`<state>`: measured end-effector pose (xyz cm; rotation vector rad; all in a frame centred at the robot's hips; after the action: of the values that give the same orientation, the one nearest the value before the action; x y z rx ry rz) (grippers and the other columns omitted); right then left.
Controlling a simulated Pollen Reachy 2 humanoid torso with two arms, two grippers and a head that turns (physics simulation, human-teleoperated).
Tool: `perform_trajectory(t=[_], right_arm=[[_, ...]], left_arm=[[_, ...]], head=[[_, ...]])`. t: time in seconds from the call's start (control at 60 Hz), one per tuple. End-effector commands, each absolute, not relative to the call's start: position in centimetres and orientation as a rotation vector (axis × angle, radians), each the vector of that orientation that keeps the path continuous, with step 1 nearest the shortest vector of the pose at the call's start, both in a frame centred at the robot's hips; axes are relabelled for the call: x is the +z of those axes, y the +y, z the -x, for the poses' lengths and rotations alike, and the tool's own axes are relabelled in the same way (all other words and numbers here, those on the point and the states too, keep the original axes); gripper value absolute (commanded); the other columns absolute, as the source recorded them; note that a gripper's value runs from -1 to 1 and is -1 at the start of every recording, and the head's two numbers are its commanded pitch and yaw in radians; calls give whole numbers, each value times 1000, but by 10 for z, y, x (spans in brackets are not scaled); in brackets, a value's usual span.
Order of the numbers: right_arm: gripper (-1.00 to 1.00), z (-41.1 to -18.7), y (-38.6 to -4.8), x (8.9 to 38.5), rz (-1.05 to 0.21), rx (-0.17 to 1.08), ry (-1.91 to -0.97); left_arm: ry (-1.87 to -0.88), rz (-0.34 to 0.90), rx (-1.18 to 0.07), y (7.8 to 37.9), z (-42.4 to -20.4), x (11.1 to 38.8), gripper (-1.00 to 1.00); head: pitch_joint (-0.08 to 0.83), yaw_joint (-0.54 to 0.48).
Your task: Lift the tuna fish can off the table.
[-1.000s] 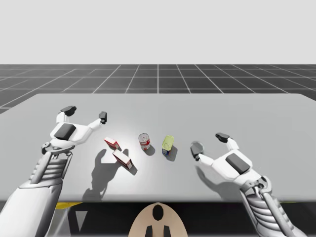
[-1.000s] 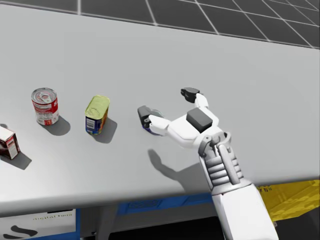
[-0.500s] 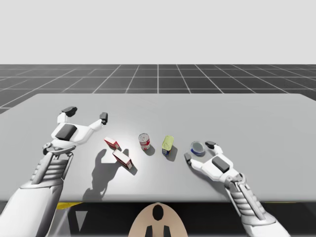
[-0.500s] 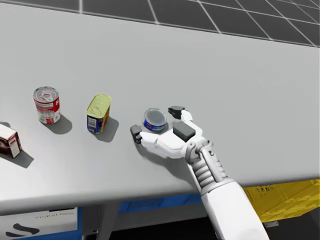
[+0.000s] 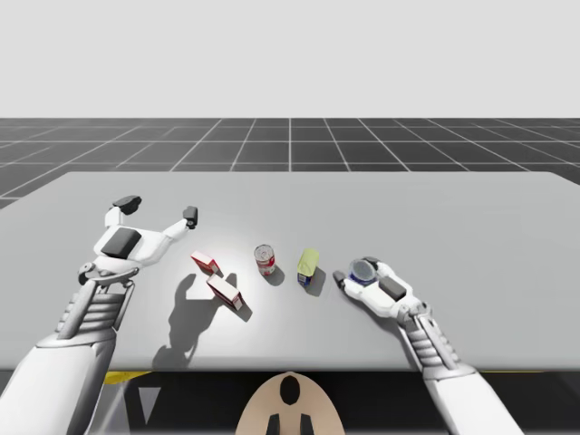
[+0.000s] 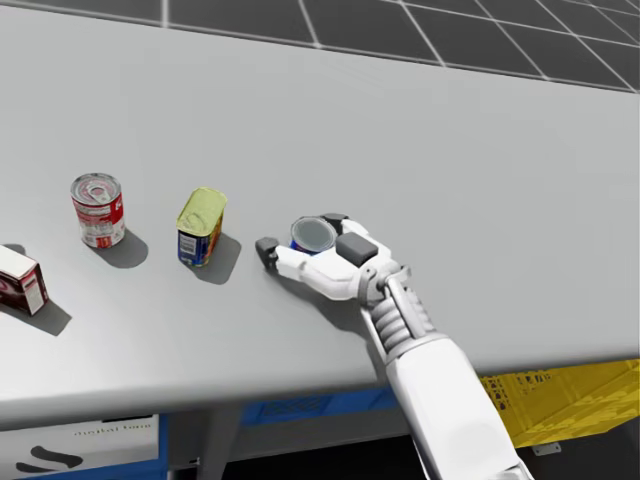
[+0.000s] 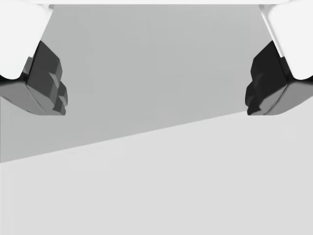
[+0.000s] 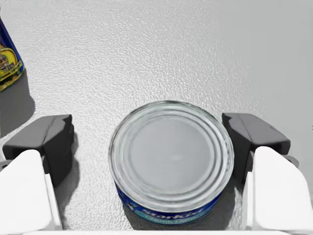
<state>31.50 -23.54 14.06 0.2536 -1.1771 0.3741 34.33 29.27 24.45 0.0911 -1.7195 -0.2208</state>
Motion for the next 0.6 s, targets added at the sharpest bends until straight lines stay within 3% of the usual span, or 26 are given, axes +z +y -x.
perform_trajectory(t=[0.017,0.333,0.6], right_arm=[[1000,-314,-238,131,-229,354,-1151],[1000,-314,-239,129,-244,344,-1147],[1000,-313,-239,127,-250,352,-1150]], left_arm=[[-1720,-91,-221,293,-343,245,-1000],[-1719,-91,-221,293,-343,245,-1000],[-1717,-96,-226,291,-343,243,-1000]], head=[[702,-325],[679,-332],[442,-359]])
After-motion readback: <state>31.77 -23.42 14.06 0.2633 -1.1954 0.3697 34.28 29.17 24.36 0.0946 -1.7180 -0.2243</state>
